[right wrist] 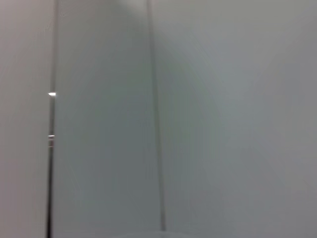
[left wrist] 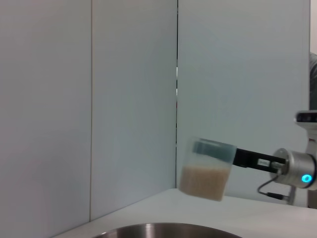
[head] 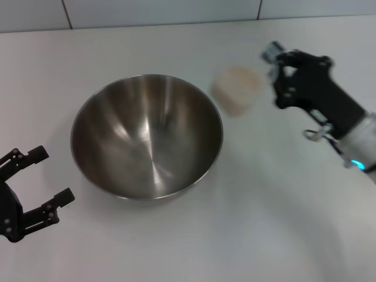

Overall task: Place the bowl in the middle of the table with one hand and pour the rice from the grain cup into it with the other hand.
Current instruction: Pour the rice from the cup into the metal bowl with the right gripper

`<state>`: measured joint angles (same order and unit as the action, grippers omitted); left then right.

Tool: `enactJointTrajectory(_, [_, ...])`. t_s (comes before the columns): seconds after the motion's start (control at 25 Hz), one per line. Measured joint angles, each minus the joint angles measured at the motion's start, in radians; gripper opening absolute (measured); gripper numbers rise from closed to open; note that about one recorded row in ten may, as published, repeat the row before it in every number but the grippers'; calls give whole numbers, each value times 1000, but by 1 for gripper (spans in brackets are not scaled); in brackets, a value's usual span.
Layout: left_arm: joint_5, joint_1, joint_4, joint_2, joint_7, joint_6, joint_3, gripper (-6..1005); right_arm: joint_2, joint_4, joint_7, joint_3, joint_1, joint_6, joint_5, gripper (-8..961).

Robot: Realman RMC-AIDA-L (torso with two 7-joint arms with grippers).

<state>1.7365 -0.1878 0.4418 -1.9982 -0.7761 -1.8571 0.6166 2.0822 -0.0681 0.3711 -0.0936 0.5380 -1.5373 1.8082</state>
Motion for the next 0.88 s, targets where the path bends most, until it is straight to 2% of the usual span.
enactJointTrajectory(0.08, [1, -1, 0, 0, 0, -1, 0, 863, 2, -18, 0, 0, 57, 41, 38, 18])
enactJointTrajectory(0.48, [-2, -5, 1, -1, 0, -7, 0, 863, 4, -63, 0, -12, 199, 167, 90, 18])
enactJointTrajectory(0.68, [-3, -7, 0, -1, 0, -11, 0, 863, 6, -88, -5, -12, 242, 228, 124, 19])
enactJointTrajectory(0.88, [-4, -8, 1, 0, 0, -11, 0, 863, 6, -90, -7, -11, 249, 234, 125, 19])
